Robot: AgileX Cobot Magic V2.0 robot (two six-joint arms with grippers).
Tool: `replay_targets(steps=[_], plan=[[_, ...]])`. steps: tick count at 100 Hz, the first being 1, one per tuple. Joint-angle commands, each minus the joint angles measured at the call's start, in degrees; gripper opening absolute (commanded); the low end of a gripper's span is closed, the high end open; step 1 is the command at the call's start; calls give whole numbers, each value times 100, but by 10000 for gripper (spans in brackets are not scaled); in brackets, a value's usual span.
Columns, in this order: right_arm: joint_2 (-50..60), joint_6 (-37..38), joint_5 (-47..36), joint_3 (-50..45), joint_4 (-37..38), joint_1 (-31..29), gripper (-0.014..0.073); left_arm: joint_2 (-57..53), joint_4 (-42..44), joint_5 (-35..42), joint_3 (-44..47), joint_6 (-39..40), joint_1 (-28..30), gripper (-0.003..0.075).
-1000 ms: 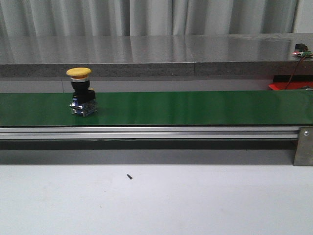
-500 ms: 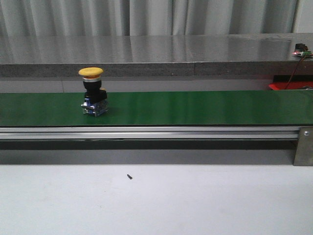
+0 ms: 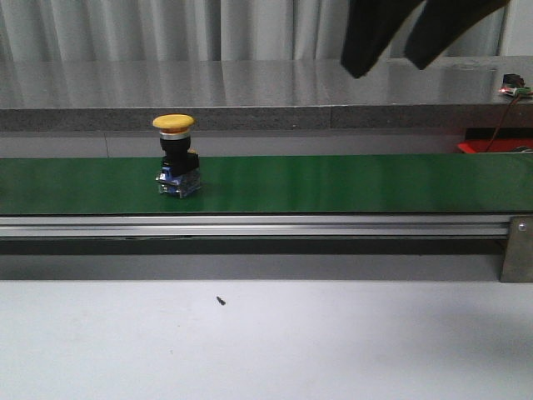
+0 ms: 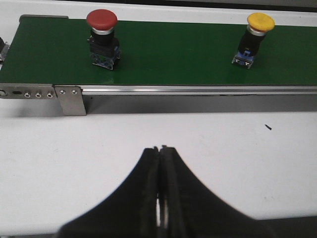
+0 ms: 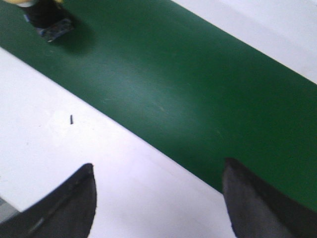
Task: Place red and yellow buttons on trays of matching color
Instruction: 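Move the right gripper down over the yellow button on the belt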
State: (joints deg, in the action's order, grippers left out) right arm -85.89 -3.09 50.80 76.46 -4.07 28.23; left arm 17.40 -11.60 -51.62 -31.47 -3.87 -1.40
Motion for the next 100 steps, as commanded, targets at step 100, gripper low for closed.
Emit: replay_targets(steps=[100], plan=[[-1980, -1957, -895, 1735, -1365, 244, 538, 56, -61, 341, -142, -1, -50, -20]])
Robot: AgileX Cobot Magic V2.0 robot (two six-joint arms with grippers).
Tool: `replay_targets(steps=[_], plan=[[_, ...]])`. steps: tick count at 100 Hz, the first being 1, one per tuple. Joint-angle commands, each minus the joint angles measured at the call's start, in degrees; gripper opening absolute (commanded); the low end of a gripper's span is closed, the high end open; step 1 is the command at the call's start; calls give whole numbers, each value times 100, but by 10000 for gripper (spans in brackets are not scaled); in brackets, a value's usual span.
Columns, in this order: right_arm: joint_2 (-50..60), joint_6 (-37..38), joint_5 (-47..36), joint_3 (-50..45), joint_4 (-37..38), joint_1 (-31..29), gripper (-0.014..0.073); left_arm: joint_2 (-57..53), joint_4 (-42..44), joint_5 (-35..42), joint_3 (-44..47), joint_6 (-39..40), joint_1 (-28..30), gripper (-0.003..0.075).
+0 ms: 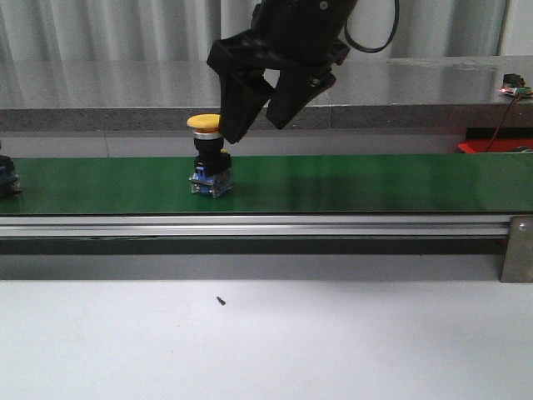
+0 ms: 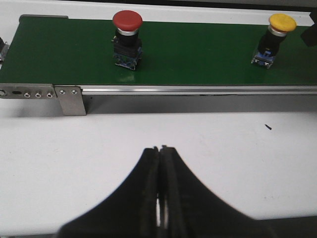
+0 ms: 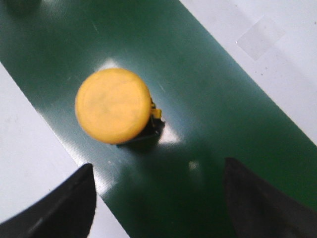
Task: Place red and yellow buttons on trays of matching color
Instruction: 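Move the right gripper down over the yellow button on the belt, then close the right gripper on the yellow button's cap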
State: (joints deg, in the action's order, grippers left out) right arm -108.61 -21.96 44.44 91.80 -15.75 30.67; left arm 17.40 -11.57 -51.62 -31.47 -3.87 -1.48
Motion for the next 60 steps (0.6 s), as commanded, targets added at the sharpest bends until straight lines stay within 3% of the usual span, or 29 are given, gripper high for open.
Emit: replay_targets(steps=[1, 41, 50, 60], plan=[[292, -89, -245, 201, -209, 0, 538, 56, -63, 341, -142, -1, -41, -20], [99, -396, -472, 201, -459, 0, 535, 56, -63, 341, -142, -1, -41, -20], [4, -396, -472, 201, -459, 0, 489, 56, -63, 341, -142, -1, -41, -20], [-17, -396, -486, 201, -459, 0, 364, 56, -63, 341, -142, -1, -41, -20]])
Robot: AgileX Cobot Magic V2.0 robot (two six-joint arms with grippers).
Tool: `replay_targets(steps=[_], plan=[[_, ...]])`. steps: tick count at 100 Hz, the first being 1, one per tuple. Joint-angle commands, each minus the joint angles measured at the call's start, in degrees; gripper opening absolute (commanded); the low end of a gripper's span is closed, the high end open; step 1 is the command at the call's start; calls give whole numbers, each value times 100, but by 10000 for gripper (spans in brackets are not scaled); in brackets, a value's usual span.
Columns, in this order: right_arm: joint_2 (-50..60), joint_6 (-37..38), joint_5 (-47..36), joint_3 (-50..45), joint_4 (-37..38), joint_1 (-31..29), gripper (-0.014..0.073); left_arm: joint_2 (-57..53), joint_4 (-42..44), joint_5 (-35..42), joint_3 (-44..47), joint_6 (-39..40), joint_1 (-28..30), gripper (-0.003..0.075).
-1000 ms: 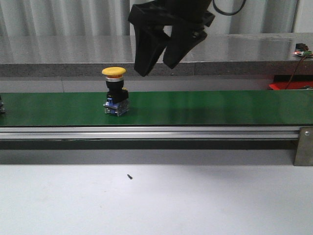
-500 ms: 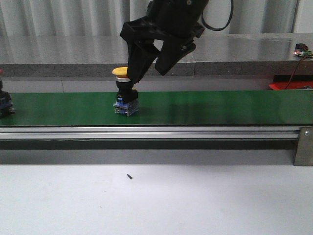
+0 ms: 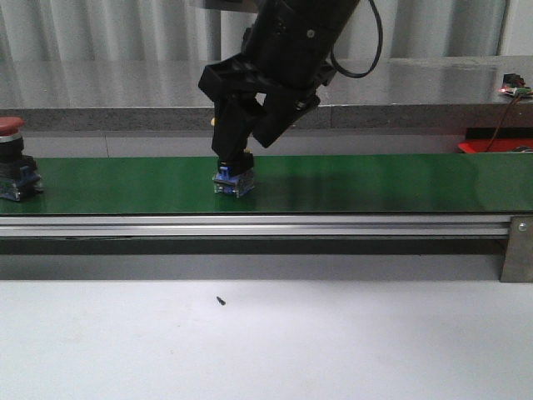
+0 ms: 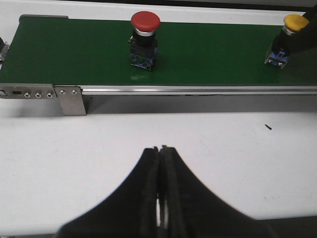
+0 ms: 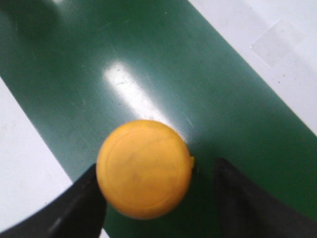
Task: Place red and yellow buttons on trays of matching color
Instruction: 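Close the right gripper on the yellow button's cap, then carry the yellow button to the yellow tray and release it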
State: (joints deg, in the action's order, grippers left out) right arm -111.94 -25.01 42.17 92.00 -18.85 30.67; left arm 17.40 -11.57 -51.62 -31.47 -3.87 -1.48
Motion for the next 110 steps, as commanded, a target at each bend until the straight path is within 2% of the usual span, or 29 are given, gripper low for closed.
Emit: replay_targets(steps=[1, 14, 26, 52, 73, 91, 110], plan=[[316, -91, -260, 181, -148, 0, 354, 56, -63, 341, -142, -1, -41, -20], [316, -91, -305, 181, -148, 0, 205, 56, -63, 341, -142, -1, -41, -20], [316, -91, -305, 181, -148, -11, 162, 56, -63, 341, -142, -1, -41, -20], [464, -7, -129, 181, -153, -11, 162, 56, -63, 341, -142, -1, -41, -20], [972, 305, -45, 75, -148, -259, 161, 56, -63, 341, -142, -1, -41, -20], [1599, 305, -170, -616, -143, -598, 160, 56, -63, 341, -142, -1, -41, -20], [2395, 305, -598, -1591, -147, -1246, 160, 56, -63, 341, -142, -1, -41, -20]])
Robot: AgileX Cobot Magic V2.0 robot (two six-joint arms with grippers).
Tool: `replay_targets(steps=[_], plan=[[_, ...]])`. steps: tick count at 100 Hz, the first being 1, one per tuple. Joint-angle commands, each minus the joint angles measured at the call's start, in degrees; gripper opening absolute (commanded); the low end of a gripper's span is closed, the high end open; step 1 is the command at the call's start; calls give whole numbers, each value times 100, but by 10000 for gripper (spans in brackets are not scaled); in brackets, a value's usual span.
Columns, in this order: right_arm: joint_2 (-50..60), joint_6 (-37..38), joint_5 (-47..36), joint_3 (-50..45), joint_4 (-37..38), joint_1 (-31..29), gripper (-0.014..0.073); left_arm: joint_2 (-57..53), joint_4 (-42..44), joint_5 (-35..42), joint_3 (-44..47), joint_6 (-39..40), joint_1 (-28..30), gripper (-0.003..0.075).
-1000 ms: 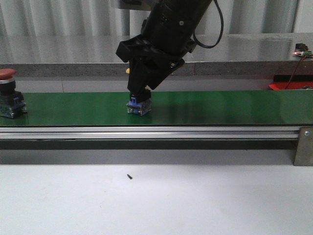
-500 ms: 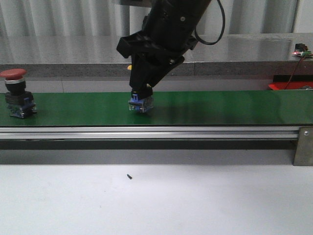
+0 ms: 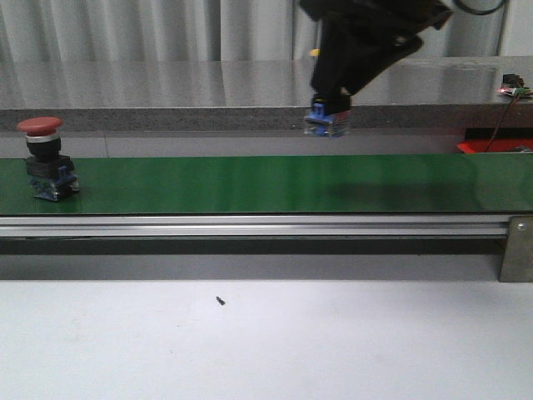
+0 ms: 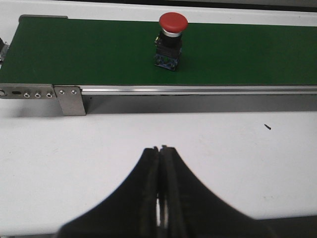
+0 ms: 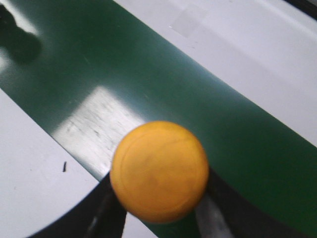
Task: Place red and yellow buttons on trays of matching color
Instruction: 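Carry the yellow button to the yellow tray and release it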
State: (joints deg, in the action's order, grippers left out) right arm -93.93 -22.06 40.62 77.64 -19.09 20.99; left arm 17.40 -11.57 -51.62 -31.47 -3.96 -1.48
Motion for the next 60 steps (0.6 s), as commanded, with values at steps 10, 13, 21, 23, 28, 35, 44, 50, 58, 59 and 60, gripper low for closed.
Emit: replay_targets(steps=[10, 13, 21, 23, 28, 35, 44, 50, 58, 59, 60], plan=[[942, 14, -445, -526, -124, -715, 160, 56, -63, 341, -142, 8, -41, -20], [1033, 14, -425, -646, -124, -851, 160, 56, -63, 341, -142, 8, -41, -20], [1285, 14, -423, -918, -124, -1279, 160, 56, -63, 341, -142, 8, -41, -20], [1343, 14, -429, -987, -124, -1353, 160, 56, -63, 341, -142, 8, -41, -20], [1464, 14, -444, -1142, -118, -1657, 160, 56, -63, 341, -142, 8, -41, -20], [1601, 14, -487, -1358, -113, -2053, 160, 56, -63, 341, -142, 8, -41, -20], [1716, 14, -593, -1601, -124, -2509, 160, 56, -63, 341, -142, 8, -41, -20], [1755, 14, -623, -1741, -124, -2824, 160, 56, -63, 341, -142, 8, -41, -20], [1773, 14, -630, -1888, -124, -3158, 160, 56, -63, 341, -142, 8, -41, -20], [1773, 14, -636, -1901, -124, -3214, 160, 56, -63, 341, -142, 8, -41, -20], [1773, 14, -641, -1927, -124, -3242, 160, 56, -63, 341, -142, 8, -41, -20]])
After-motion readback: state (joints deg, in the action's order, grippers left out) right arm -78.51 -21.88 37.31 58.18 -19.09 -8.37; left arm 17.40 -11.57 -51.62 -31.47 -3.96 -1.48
